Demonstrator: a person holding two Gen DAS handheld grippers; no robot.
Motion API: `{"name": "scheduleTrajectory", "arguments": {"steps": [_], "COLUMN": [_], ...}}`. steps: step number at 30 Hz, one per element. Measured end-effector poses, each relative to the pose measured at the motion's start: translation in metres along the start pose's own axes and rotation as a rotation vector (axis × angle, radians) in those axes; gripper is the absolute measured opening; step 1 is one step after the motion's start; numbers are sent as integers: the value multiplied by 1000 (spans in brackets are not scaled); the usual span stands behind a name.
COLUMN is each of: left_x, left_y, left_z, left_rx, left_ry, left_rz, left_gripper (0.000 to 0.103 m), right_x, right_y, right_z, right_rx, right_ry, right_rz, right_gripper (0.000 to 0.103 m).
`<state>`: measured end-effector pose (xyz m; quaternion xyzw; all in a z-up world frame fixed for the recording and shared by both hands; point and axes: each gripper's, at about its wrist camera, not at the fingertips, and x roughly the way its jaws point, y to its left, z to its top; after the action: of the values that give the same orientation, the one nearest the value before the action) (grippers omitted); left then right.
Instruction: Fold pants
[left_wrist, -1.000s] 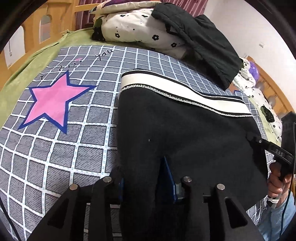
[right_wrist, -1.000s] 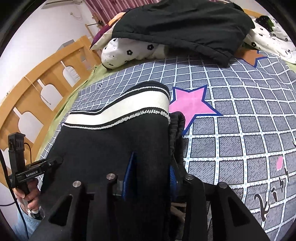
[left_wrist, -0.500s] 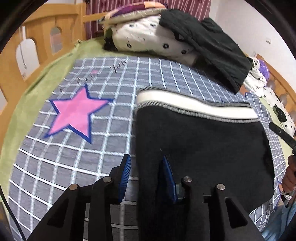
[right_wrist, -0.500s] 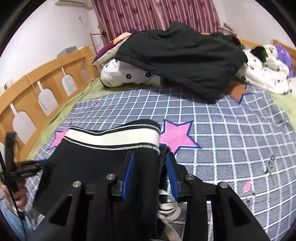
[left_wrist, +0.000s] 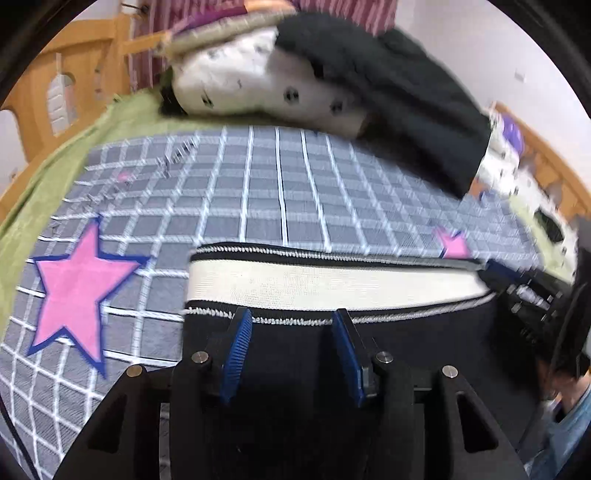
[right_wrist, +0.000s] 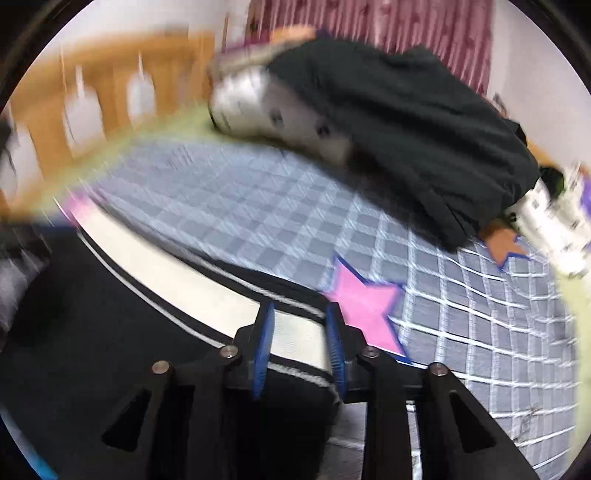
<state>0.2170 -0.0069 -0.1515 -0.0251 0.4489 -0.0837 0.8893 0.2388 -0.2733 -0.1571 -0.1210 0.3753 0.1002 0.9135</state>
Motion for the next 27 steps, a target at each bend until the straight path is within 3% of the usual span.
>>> {"name": "scheduleTrajectory", "arguments": {"steps": [4, 8, 11, 12, 14, 17, 19, 22, 25, 27], "left_x": [4, -17, 6, 16, 12, 9, 6, -12, -25, -41], "left_y": [-11, -8, 0, 2, 4, 6, 4, -2, -3, -5], "left_z": [-6, 3, 11, 10, 9, 6, 1, -14, -43, -67], "left_rx": [56, 26, 16, 7, 1, 6, 32, 88, 98, 120], "left_ry": [-20, -107, -32, -6, -34, -29, 22, 26, 101, 96], "left_rz": [63, 19, 85, 76, 56, 43, 43, 66, 6, 18], "left_gripper": [44, 44, 52, 52, 52, 52, 52, 52, 52, 52], "right_x": [2, -16, -22, -17, 2, 2, -1, -21, -50, -65], "right_y": [-21, -24, -15, -9, 4, 1, -3, -3, 4, 9], "right_z": [1, 15, 22, 23, 15, 11, 11, 5, -11, -25], "right_rx": [122, 174, 189, 167, 98, 112, 130, 144, 122, 138], "right_ry": [9, 4, -27, -12, 44, 30, 40, 41, 31, 47], "right_rz": [92, 121, 186, 168, 90, 103, 120, 116, 114, 138], "right_gripper": [26, 27, 32, 33, 33, 33, 33, 33, 37, 38]}}
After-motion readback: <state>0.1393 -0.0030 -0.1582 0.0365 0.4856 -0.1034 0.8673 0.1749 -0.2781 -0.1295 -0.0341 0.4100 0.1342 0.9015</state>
